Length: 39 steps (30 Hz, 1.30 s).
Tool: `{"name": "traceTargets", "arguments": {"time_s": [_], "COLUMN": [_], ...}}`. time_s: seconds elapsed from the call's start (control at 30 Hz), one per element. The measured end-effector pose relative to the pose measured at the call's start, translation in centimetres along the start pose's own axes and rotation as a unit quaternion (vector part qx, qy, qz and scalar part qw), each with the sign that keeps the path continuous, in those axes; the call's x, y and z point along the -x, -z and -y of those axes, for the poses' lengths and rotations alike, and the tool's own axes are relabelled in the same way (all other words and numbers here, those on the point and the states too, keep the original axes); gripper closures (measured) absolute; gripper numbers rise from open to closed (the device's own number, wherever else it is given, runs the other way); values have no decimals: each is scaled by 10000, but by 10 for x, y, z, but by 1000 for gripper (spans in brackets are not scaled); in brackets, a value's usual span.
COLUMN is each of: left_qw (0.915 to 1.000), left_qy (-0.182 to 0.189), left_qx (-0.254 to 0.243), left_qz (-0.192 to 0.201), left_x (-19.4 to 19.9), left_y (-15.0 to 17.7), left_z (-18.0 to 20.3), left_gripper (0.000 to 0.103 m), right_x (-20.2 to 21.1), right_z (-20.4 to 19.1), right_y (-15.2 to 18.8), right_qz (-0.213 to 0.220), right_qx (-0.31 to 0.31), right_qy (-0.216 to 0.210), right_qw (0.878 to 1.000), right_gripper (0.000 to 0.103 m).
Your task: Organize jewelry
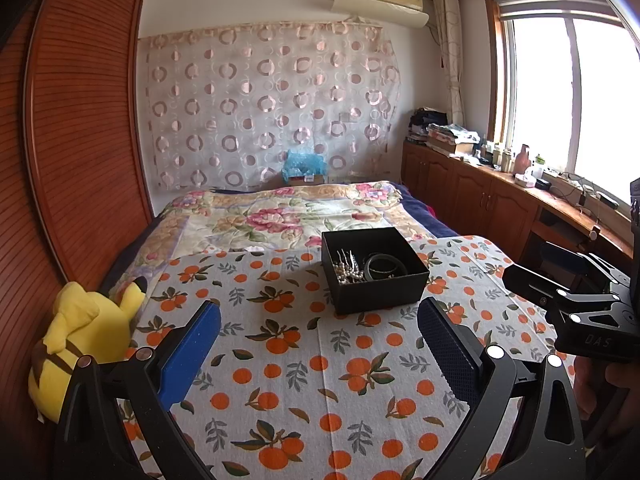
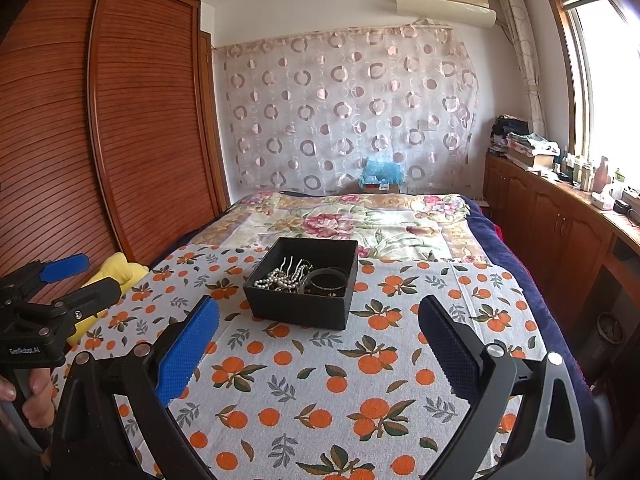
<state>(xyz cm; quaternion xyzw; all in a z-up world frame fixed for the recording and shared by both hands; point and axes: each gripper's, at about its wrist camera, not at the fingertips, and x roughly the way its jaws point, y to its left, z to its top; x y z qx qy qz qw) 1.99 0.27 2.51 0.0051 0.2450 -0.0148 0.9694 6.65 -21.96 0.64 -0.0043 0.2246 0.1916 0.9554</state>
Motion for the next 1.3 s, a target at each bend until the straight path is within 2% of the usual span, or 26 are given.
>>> {"name": "traceTargets", "arguments": {"time_s": [1.3], "left_qw": [10000], "left_qy": [-16], "left_qx": [8], "left_qz": [12], "left_x": [4], "left_y": [0], "left_z": [0], "left_gripper": [8], "right_x": [2], "right_z": [4], "right_y": [-1], "right_qz": [16], "right_qx": [-18], "right_qy": [14], "right_qw": [10000], "right_gripper": [3]}}
